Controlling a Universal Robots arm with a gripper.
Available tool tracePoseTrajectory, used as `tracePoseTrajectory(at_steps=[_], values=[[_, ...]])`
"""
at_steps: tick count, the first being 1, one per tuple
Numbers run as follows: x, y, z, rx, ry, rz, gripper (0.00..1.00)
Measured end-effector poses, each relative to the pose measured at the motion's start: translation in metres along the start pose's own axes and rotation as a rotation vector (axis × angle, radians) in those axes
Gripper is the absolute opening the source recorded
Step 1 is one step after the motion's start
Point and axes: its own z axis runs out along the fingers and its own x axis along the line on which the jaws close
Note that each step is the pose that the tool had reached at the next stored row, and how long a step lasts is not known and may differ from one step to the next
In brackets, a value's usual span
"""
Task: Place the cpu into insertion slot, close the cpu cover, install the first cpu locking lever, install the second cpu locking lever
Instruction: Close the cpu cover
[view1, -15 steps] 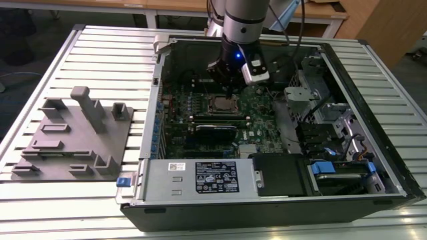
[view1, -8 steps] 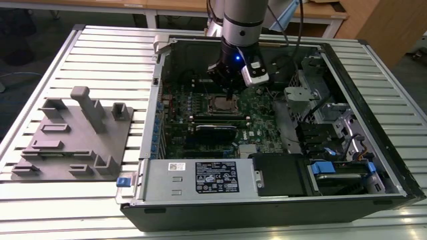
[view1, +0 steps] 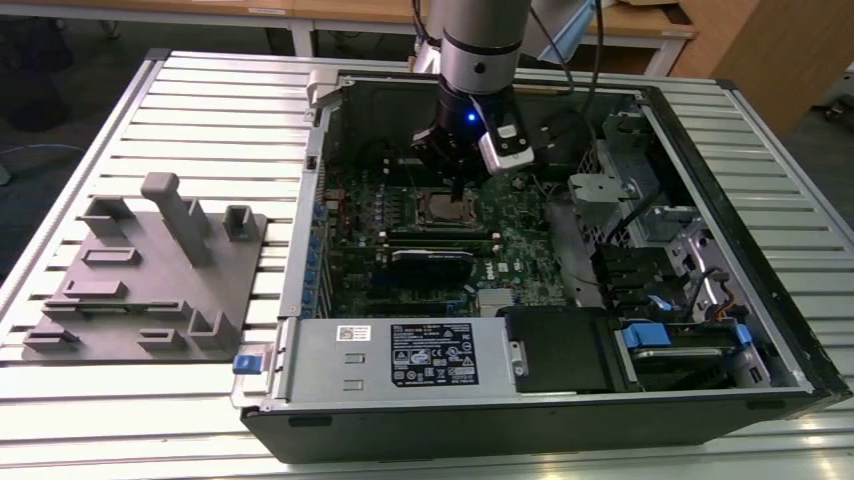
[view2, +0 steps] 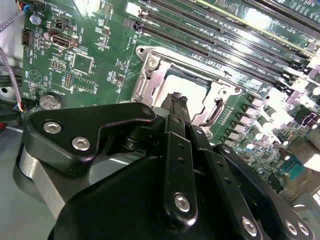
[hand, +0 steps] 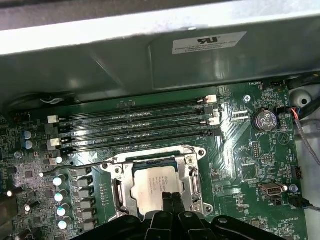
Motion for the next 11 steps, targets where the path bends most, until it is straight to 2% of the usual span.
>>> tracePoseTrajectory(at_steps=[3,8,11], values=[[0.0002,0.0000,0.0001,-0.0002,-0.0001,0.000,0.11],[0.0077,-0.0012,0.0003,-0.0003,-0.0006,0.000,0.11],[0.0091,-0.0014,0.0005,-0.0002,-0.0007,0.000,0.11]])
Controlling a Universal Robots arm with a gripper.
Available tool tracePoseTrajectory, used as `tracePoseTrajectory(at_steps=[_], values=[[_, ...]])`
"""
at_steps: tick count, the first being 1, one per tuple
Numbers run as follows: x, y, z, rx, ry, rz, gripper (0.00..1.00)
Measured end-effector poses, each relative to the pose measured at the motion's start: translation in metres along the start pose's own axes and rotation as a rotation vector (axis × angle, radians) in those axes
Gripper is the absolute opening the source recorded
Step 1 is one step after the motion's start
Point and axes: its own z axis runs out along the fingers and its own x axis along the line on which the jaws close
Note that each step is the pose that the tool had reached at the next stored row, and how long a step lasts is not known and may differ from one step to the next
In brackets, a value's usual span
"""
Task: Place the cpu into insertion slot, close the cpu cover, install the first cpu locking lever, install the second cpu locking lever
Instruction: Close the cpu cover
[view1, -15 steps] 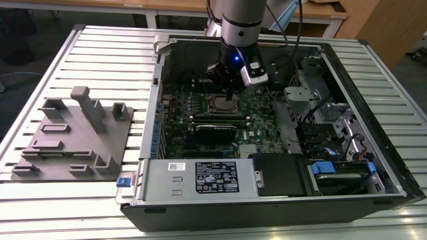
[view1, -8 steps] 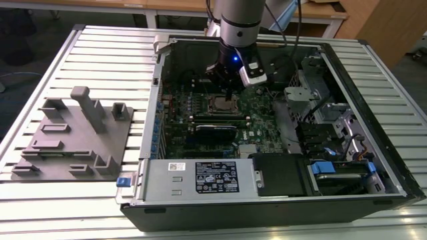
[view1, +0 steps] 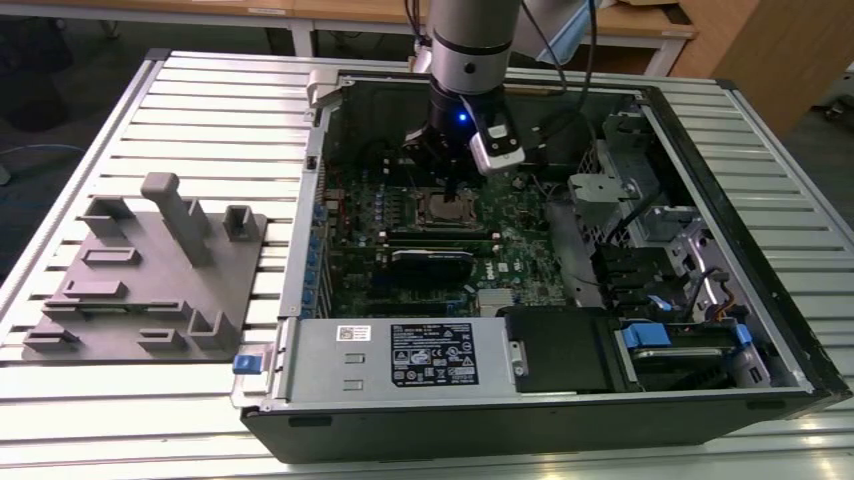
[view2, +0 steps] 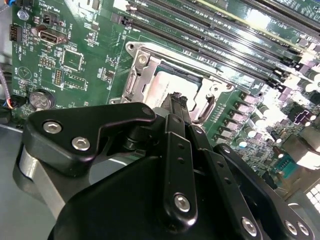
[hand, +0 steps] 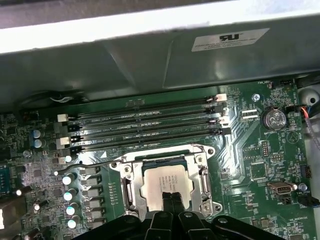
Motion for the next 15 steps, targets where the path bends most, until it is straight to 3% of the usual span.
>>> tracePoseTrajectory(at_steps=[15], values=[[0.0019,-0.0003,0.0026,0.0000,0.0000,0.000,0.11]])
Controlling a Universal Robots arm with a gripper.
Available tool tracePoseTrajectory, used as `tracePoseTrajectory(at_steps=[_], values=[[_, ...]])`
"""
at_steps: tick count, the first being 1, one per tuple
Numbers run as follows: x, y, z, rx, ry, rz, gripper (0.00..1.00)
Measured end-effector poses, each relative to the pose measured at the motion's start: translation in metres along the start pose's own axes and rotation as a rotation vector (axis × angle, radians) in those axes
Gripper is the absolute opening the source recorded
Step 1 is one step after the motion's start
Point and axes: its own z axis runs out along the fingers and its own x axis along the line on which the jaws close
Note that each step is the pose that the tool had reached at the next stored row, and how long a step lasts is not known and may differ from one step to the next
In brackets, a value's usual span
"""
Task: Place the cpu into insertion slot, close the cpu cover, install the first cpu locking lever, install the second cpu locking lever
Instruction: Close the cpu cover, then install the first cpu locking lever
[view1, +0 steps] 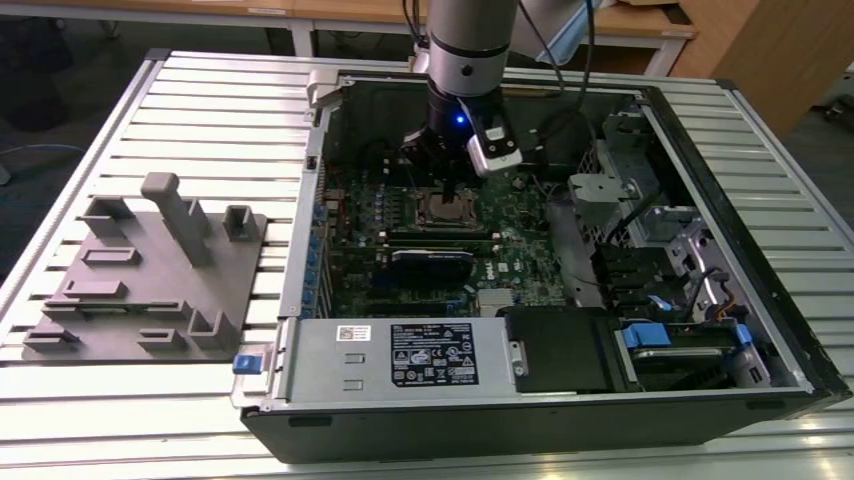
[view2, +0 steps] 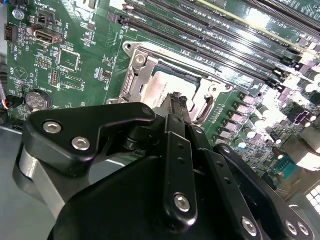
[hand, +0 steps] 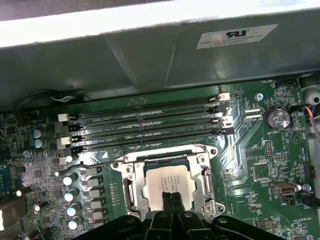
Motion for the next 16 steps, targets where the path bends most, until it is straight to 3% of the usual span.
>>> tracePoseTrajectory(at_steps=[8,10,16], values=[[0.0001,0.0001,-0.0008,-0.0003,-0.0001,0.000,0.11],[0.0000,0.0001,-0.0059,-0.0001,0.0000,0.000,0.11],[0.0000,0.0001,-0.0081,-0.0001,0.0000,0.000,0.11]])
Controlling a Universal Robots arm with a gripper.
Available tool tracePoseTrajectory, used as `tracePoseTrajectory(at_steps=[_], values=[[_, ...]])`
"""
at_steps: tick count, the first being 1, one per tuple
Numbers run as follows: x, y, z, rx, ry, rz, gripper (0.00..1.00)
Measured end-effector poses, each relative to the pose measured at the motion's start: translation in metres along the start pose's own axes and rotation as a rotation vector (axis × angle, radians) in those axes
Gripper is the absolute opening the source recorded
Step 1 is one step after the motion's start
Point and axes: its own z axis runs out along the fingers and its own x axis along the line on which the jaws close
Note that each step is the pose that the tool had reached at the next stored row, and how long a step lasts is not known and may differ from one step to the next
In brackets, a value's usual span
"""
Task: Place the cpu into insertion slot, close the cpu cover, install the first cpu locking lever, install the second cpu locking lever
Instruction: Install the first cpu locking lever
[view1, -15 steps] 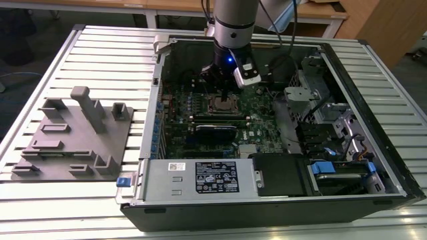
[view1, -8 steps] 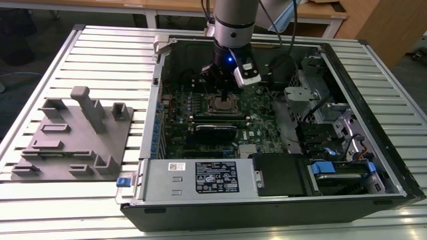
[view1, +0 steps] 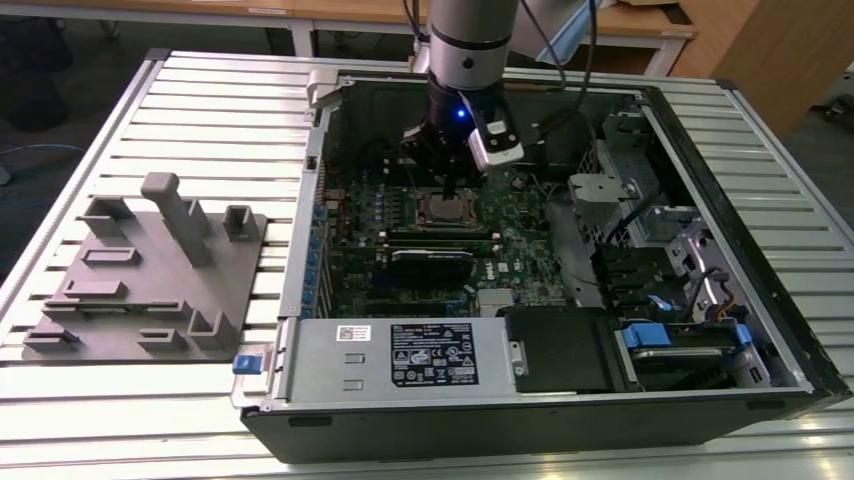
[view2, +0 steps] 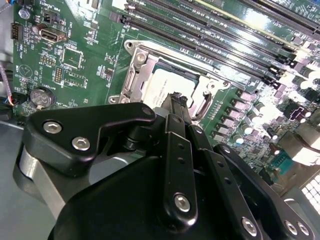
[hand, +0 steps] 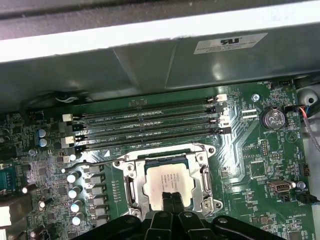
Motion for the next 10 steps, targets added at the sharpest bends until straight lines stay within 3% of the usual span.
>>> tracePoseTrajectory(at_steps=[10], values=[[0.0000,0.0000,-0.0018,-0.0001,0.0000,0.000,0.11]])
